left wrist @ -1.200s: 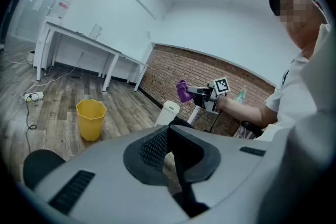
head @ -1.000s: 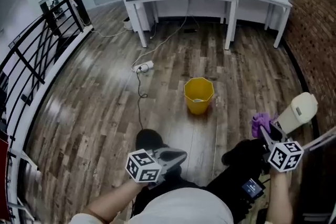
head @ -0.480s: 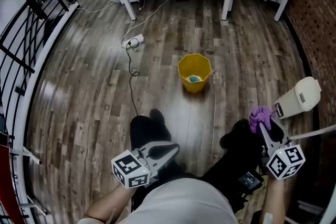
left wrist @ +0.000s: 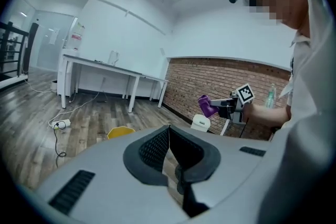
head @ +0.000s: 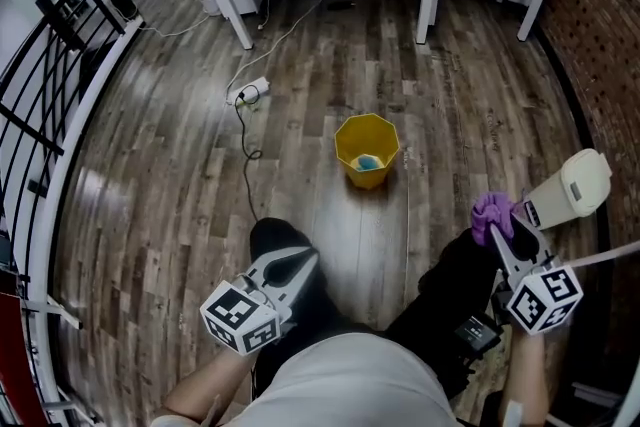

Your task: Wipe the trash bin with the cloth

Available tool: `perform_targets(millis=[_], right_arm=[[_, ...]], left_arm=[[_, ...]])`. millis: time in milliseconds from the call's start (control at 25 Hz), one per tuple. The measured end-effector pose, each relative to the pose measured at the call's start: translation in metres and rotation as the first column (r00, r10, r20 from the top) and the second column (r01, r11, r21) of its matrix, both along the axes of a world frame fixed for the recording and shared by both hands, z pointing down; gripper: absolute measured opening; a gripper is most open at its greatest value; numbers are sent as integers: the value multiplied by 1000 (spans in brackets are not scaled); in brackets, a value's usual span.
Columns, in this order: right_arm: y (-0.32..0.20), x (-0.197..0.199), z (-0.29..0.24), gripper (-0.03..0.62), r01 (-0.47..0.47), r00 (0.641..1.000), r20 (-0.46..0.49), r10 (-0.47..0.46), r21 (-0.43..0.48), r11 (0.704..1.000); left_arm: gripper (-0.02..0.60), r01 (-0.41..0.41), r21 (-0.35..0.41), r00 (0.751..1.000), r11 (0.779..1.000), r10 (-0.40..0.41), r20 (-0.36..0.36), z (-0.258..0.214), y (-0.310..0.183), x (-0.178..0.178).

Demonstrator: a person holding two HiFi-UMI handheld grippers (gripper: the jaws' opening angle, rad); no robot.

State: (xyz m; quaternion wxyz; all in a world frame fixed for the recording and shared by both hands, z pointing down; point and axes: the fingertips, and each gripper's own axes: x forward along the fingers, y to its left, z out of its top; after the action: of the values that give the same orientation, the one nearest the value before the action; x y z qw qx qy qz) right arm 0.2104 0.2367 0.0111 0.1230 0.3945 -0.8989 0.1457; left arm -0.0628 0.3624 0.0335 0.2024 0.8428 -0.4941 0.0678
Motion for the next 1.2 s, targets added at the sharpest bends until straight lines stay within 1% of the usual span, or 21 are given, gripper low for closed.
perform_targets(millis=[120, 240, 360, 480, 560, 680, 760, 840, 920, 1000, 1080, 1120, 1200], right_arm=[[-14, -13, 1, 144, 9, 1000, -2, -9, 1, 1000], [-33, -28, 8, 144, 23, 1000, -1, -23, -11, 1000], [-50, -43, 18, 144, 41, 999, -6, -41, -25, 999], [-71, -53, 28, 144, 60, 997, -42, -60, -6, 998], [-82, -52, 31, 144, 66, 997, -51, -65, 20, 998], [-91, -48, 24, 144, 51, 999, -23, -50, 57, 997], [-88, -45, 18, 144, 40, 999, -2, -40, 69, 997], [-82, -38, 13, 144, 31, 999, 18, -32, 60, 998], [-68, -24, 8, 144, 6, 999, 31, -7, 39, 999], [-65, -4, 2, 144, -75, 995, 63, 74, 20, 997], [-76, 7, -5, 144, -158, 979, 128, 161, -35, 987], [-81, 7, -7, 144, -175, 972, 148, 181, -57, 983], [-89, 1, -9, 144, -175, 975, 130, 180, -51, 983]], left_arm=[[5, -3, 9, 1000, 1000, 3, 9, -1, -16, -9], [5, -6, 3, 1000, 1000, 6, 10, 7, -34, -16], [5, -36, -13, 999, 999, 36, 0, 17, -53, -18], [5, -77, -21, 997, 997, 77, -7, 27, -72, -21], [5, -96, -29, 995, 995, 95, -13, 36, -81, -22], [5, -114, -34, 993, 993, 113, -41, 44, -90, -16], [5, -139, -34, 990, 990, 138, -33, 45, -90, -13], [5, -145, -24, 989, 989, 145, -15, 38, -87, -18], [5, -137, -25, 990, 990, 138, 21, 31, -78, -26], [5, -137, -24, 988, 990, 138, 63, 28, -84, -31], [5, -111, -26, 992, 994, 112, 54, 24, -110, -32], [5, -98, -24, 994, 995, 99, 45, 20, -122, -30], [5, -99, -4, 993, 995, 99, 62, 13, -136, -23]])
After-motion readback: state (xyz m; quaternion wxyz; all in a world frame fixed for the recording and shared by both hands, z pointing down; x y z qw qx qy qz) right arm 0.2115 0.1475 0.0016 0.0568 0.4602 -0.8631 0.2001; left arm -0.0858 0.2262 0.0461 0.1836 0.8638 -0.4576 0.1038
